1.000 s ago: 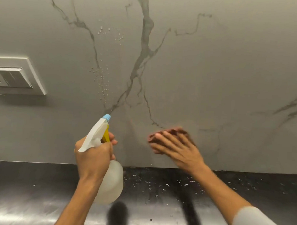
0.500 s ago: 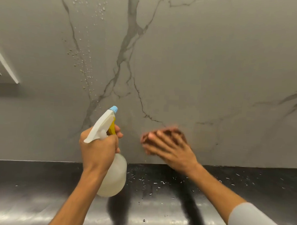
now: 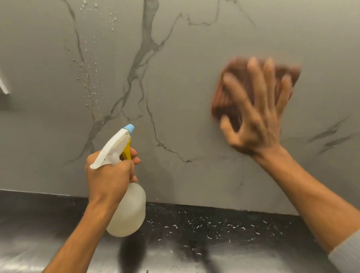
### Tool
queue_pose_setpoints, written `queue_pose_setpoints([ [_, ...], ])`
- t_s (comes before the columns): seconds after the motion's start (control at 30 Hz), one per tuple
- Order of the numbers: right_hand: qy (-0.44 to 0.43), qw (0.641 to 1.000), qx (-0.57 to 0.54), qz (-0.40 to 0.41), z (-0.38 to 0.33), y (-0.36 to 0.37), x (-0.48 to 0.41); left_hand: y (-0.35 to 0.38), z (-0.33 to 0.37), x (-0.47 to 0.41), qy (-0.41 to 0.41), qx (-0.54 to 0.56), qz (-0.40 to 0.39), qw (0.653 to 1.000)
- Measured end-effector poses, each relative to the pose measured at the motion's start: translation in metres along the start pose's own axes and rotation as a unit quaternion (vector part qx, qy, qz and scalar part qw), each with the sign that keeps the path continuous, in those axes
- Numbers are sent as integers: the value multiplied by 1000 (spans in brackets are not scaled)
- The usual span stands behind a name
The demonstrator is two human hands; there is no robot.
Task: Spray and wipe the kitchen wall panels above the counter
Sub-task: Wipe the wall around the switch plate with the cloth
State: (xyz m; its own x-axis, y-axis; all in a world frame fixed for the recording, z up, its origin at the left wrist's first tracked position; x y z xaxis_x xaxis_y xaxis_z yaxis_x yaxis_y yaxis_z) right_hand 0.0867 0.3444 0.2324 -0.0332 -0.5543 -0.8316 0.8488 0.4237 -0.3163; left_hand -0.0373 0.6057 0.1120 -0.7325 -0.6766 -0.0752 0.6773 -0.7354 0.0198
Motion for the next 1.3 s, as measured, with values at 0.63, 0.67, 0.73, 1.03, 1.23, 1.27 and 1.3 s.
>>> queue_pose_setpoints([
  [0.63,-147,988,28,-47,-64,-8,-1,21,58,6,29,1,-7,1000],
  [0.67,-184,981,34,-47,-62,-8,-8,17,57,6,27,3,-9,1000],
  [0.73,-154,988,29,-1,-36,-11,-59,8,54,7,17,5,-12,1000],
  [1.03,-171,985,39,-4,-117,3,-82,-24,47,7,-4,8,2,1000],
  [1.23,-7,993,32,110,-75,-5,-189,-38,59,-12,14,22,9,1000],
  [1.27,4,993,23,120,-81,-4,-188,-37,61,-15,18,25,6,1000],
  [1.3,-11,994,15,108,-94,1,-175,-37,63,-17,20,28,6,999],
])
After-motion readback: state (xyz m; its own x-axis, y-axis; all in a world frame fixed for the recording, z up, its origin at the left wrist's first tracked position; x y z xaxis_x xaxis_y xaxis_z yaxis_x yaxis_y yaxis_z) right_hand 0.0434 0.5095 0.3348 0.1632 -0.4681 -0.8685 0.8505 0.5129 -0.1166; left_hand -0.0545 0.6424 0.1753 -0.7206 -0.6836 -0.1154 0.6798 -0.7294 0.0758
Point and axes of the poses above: each hand's wrist, its own x-axis away from the middle knuckle, its own y-axis out of the palm, z = x × y, the point moved 9 cm from there along -x, towards the middle knuckle, and after that the axes turned 9 degrees about -y, right-handed, at the moved point
